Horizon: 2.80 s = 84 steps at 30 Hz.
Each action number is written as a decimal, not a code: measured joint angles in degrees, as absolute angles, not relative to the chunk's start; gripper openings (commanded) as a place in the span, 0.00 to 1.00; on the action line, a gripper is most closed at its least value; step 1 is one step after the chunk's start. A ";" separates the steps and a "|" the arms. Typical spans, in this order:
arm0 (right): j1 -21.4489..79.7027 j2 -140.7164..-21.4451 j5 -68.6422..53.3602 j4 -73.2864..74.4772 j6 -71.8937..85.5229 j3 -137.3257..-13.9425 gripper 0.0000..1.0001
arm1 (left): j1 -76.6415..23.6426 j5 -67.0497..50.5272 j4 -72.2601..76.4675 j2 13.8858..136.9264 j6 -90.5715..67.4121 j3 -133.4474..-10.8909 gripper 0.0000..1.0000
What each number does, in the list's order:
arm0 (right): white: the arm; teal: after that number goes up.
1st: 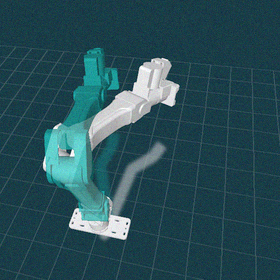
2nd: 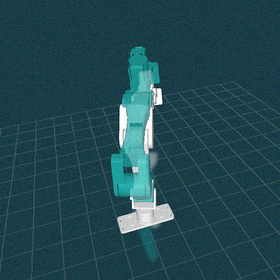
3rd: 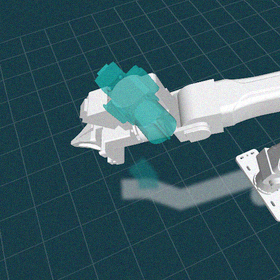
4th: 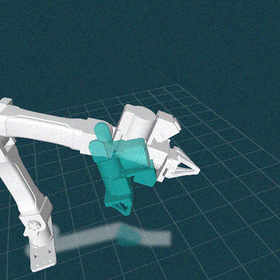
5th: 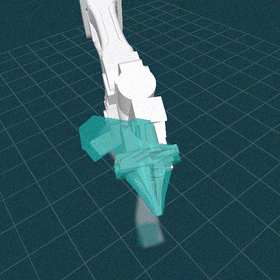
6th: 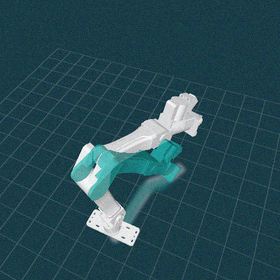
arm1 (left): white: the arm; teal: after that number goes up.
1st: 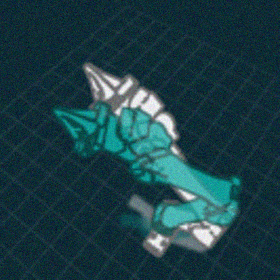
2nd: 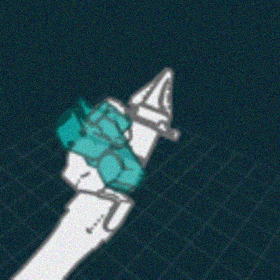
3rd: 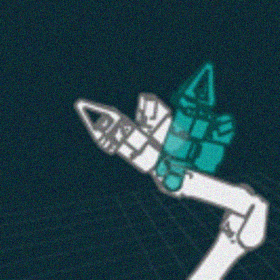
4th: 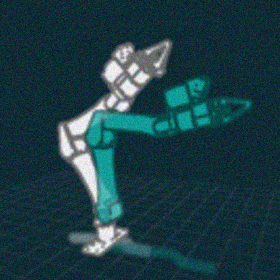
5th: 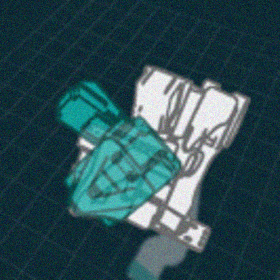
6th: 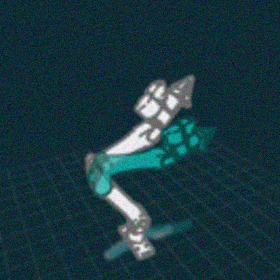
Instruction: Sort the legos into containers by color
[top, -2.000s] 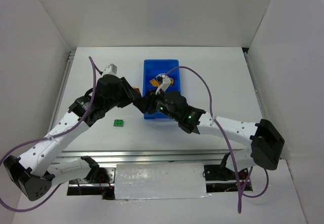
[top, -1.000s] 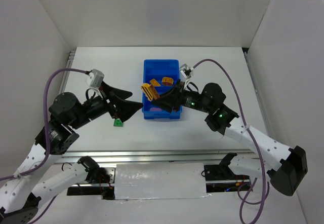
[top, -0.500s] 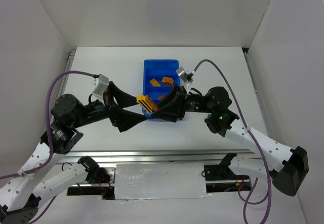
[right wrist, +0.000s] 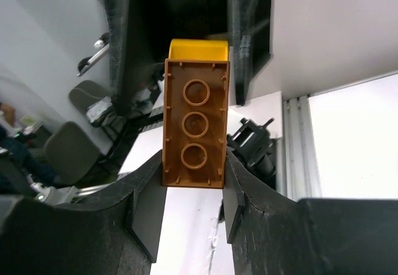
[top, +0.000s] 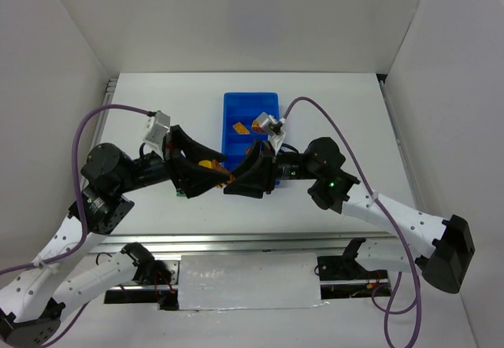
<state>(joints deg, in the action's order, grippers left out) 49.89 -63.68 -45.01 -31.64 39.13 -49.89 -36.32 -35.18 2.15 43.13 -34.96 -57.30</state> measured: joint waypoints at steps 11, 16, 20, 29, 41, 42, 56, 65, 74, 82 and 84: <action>49.87 -59.96 -38.33 -28.58 34.11 -50.26 0.00 | -36.42 -37.34 3.92 42.92 -35.40 -57.21 0.75; 50.00 -58.63 -37.98 -28.29 32.88 -50.35 0.00 | -36.40 -36.75 4.08 43.00 -36.03 -57.21 0.43; 50.17 -58.19 -38.15 -28.45 32.08 -50.35 0.00 | -36.36 -36.56 4.56 43.16 -36.29 -57.21 0.24; 50.15 -58.19 -37.85 -28.05 32.18 -50.35 1.00 | -36.36 -37.01 4.51 43.35 -36.23 -57.21 0.00; 48.71 -58.52 -41.80 -13.21 25.43 -60.80 0.66 | -36.47 -44.10 4.51 43.29 -35.73 -57.21 0.00; 48.71 -58.46 -42.39 -12.75 25.17 -61.34 0.64 | -36.47 -44.42 4.34 43.31 -35.48 -57.21 0.00; 48.77 -60.38 -47.83 -6.63 23.07 -61.65 0.48 | -36.47 -44.95 1.43 44.14 -33.34 -57.25 0.00; 49.15 -60.36 -47.44 -4.93 22.79 -61.80 0.00 | -36.40 -44.56 0.32 44.45 -32.75 -57.30 0.00; 48.86 -58.83 -45.84 -4.95 21.10 -60.77 0.00 | -36.62 -43.75 -1.34 44.38 -30.09 -57.93 0.00; 48.86 -57.41 -43.77 -7.44 22.28 -58.30 0.00 | -36.64 -43.42 -2.13 44.38 -29.65 -57.98 0.00; 48.84 -56.69 -42.81 -8.38 23.03 -57.49 0.00 | -36.64 -43.33 -2.17 44.38 -29.56 -57.98 0.00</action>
